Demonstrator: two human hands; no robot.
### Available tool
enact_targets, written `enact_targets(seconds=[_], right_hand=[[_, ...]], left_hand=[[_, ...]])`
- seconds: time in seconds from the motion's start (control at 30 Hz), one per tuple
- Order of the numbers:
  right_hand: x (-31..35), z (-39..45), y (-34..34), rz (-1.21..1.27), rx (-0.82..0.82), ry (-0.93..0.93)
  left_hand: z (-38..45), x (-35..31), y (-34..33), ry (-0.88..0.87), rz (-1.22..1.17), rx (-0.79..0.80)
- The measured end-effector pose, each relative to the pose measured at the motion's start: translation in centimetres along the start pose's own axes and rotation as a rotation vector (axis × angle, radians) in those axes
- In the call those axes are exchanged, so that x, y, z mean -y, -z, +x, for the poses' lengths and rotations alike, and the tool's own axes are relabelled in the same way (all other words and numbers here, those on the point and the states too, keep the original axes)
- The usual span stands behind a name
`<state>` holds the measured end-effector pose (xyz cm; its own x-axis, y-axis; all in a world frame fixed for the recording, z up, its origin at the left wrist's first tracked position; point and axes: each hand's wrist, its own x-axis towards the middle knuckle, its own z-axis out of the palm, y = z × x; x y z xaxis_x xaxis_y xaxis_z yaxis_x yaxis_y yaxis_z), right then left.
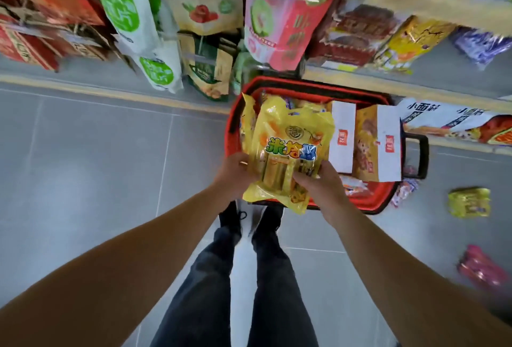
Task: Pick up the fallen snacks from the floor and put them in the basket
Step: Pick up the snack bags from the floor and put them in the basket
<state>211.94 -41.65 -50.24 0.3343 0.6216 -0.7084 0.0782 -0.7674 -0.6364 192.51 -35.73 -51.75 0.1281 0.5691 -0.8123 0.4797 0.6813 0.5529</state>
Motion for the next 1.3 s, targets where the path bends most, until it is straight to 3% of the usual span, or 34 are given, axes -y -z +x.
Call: enact_targets(seconds=[0.3,0.43,0.57,0.87,0.93,1.0,1.07,1.2,1.3], right_hand=[[-6.5,9.0,-1.9,-0.118,-0.067,-0.011],[-9.7,11.9,-3.0,-0.393,0.058,0.034],[-12.0,13.0,-3.6,-0.509,0.017,0.073],[-11.1,15.1,-4.2,-0.696,0.044,0.138],[-11.2,15.1,-4.6,-0.718,0.044,0.152],[-11.2,15.1,-4.8,-0.726,0.063,0.177],[-11.0,15.3,-4.8,-0.726,0.116,0.212],[-11.0,16.5,-3.6,-0.773,0.217,0.25],[-11.3,17.2,-3.0,-0.837,0.207,0.243]], left_hand=[[9.2,4.8,-4.5,-0.036,0.28,0.03],[11.5,6.4,-6.7,-0.126,0.482,0.016],[11.8,7.7,-7.7,-0.199,0.639,-0.002],[13.2,5.8,-6.9,-0.179,0.928,-0.046],[12.7,5.2,-6.4,-0.269,1.035,-0.12],[12.6,5.0,-6.4,-0.479,1.139,-0.201],[13.4,5.1,-6.7,-0.629,1.295,-0.153],[15.5,5.8,-7.3,-0.6,1.456,-0.045],[16.4,6.2,-8.6,-0.585,1.495,-0.029]])
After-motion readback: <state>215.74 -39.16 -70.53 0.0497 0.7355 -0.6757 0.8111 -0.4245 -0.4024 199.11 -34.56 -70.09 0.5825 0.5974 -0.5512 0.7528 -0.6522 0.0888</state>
